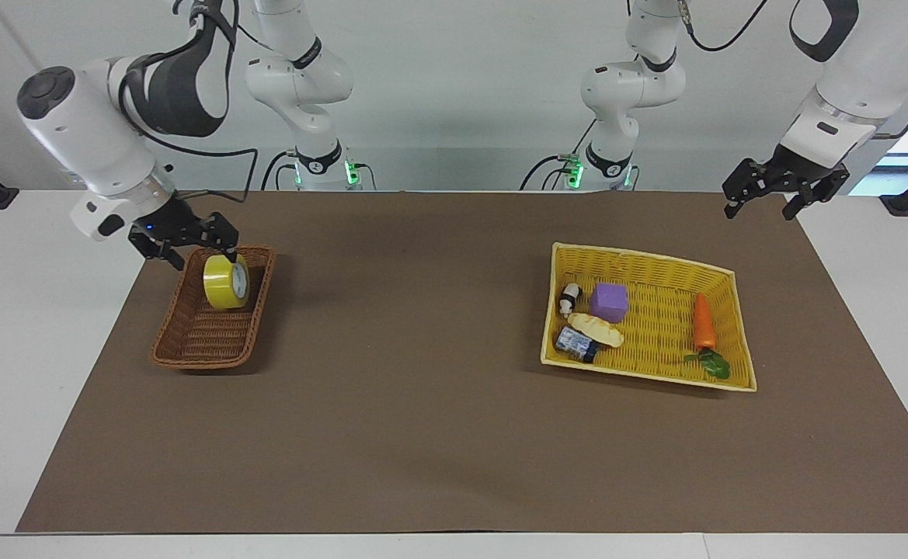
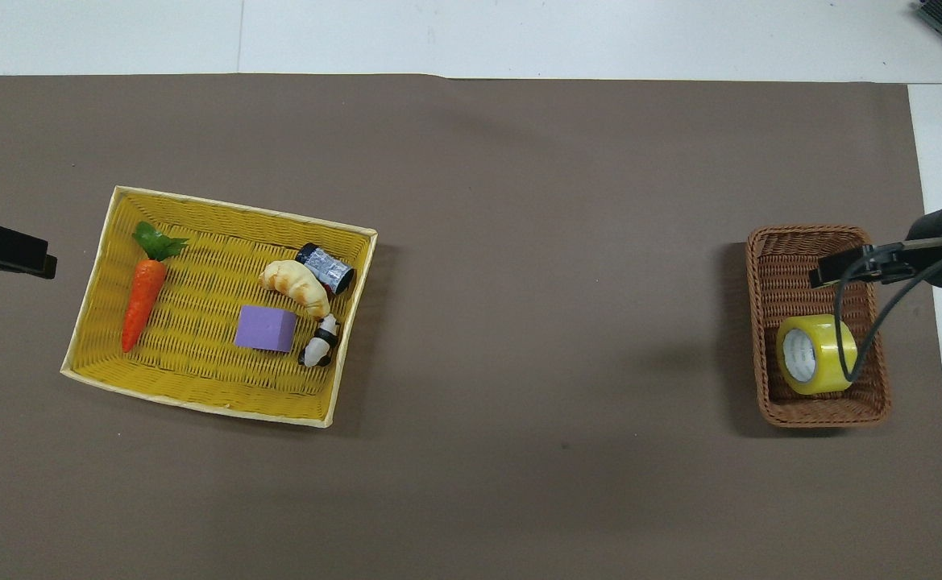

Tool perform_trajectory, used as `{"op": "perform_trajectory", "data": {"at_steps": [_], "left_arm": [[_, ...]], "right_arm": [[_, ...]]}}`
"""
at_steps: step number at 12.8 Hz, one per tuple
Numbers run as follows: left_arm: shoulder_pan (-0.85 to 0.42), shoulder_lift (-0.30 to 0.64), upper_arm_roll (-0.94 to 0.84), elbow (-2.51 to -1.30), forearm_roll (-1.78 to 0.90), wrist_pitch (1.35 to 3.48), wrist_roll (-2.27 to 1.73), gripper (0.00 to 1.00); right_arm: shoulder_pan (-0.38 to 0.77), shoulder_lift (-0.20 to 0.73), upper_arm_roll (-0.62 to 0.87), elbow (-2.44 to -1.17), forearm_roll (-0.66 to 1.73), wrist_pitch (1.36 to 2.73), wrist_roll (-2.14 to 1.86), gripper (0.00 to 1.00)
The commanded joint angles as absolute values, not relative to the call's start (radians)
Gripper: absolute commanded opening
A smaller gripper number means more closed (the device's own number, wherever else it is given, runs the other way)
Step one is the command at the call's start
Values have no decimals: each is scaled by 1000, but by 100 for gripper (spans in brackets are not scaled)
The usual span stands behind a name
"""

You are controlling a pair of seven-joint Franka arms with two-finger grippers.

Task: Move tape to another basket
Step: 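Open the right gripper and withdraw it from the basket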

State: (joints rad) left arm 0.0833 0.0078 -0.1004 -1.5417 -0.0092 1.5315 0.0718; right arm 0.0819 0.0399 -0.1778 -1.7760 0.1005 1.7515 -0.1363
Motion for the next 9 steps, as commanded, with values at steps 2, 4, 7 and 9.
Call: {"op": "perform_trajectory", "data": {"at_steps": [2,4,7,9], "left_arm": [[94,-9,-106,-1557,6,1523,81,100],[94,-9,-107,-1557,6,1523,80,100],[94,-9,-107,-1557,5,1523,80,100],[94,-9,-107,-1557,6,1523,80,100]], "right_arm": [[126,-1,-176,-1760,48,1700,95,100],[123,3,-176,-1662,45,1607,133,100],[109,9,-184,-1534,46,1484,133,100],[109,5,-189,-1482,28,1416,132,100]]}}
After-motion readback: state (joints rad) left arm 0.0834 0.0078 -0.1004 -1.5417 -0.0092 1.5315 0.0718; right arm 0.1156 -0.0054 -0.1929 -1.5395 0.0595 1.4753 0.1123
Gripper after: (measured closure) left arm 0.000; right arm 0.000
